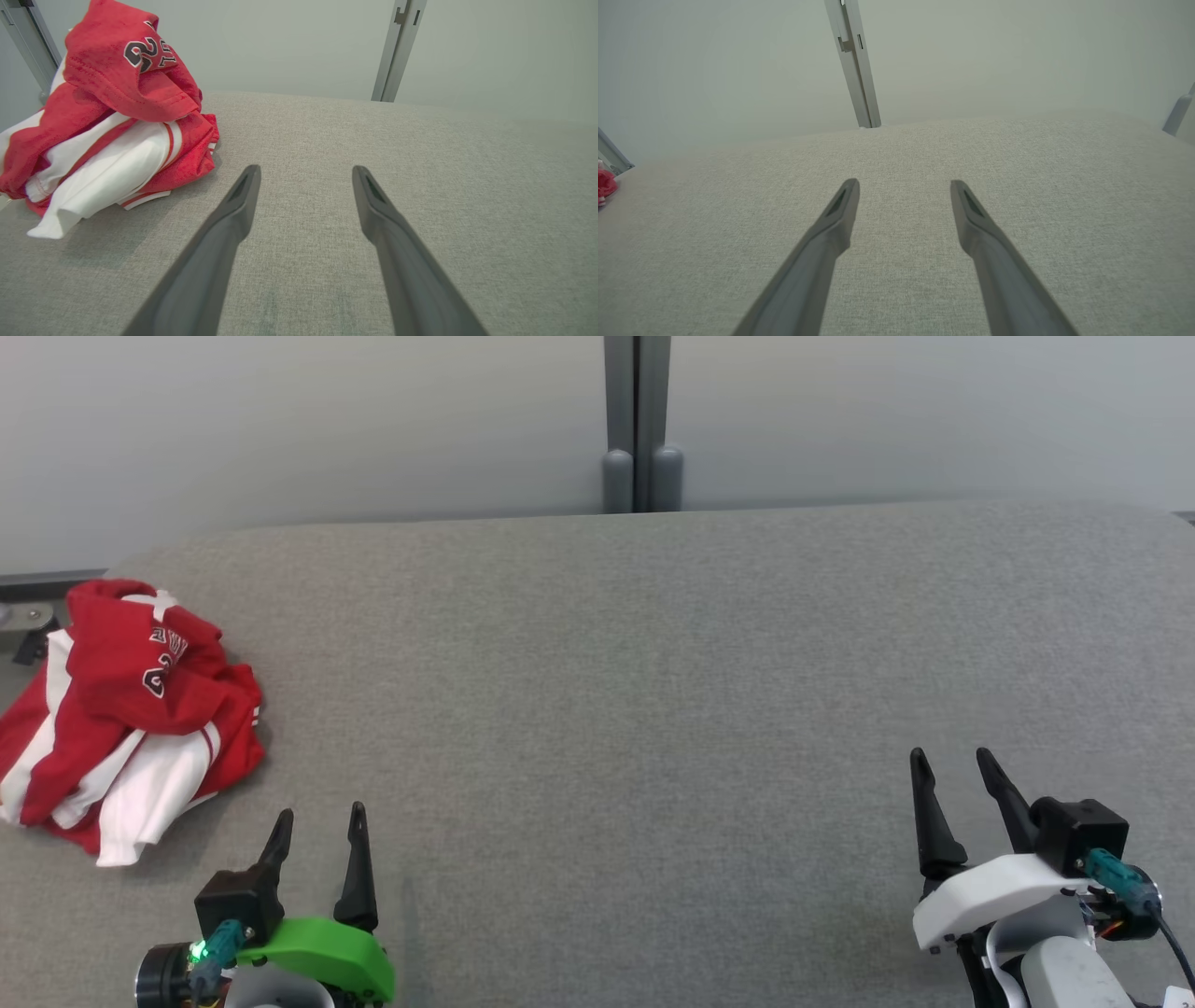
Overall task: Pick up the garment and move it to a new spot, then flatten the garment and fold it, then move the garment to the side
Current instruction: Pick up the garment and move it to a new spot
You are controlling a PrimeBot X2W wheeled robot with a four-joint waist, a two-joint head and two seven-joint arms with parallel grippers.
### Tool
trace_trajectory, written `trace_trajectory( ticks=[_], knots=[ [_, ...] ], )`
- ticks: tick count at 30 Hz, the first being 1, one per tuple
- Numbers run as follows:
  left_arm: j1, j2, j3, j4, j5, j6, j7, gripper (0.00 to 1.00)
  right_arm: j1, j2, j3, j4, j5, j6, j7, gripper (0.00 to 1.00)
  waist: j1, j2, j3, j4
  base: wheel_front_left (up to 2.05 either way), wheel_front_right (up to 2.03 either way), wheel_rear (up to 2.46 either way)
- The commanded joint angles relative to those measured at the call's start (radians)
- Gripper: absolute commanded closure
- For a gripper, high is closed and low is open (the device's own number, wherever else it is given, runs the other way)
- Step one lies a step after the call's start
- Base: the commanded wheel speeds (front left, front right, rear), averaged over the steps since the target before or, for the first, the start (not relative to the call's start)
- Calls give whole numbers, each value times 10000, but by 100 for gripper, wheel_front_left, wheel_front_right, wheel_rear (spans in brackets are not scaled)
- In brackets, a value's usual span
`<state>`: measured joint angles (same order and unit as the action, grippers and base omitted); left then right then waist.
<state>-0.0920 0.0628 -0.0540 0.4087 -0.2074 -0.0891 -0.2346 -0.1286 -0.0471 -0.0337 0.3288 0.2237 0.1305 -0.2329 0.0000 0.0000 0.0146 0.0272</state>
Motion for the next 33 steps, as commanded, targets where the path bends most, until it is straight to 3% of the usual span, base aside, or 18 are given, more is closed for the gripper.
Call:
trace_trajectory(
  ticks=[1,16,19,28,33],
  knots=[
    [-78,-1,80,7,251,-37,-89,0,71,-50,54,-37,-153,3,-109,0,0,0,157,454,0,0,0],
    [244,-1,753,331,1137,-225,-304,0,-247,-63,960,266,-417,2,-337,0,0,0,564,4371,0,0,0],
    [395,-24,1103,238,1031,-176,-301,0,-282,-63,1157,366,-284,2,-336,0,0,0,596,4882,0,0,0],
    [554,-111,1779,505,492,-270,-301,0,-641,-70,1535,638,-83,2,-337,0,0,0,945,5125,0,0,0],
    [17,-111,1676,564,116,-404,-301,0,-860,-70,1437,599,-443,2,-336,0,0,0,1499,4761,0,0,0]
  ],
)
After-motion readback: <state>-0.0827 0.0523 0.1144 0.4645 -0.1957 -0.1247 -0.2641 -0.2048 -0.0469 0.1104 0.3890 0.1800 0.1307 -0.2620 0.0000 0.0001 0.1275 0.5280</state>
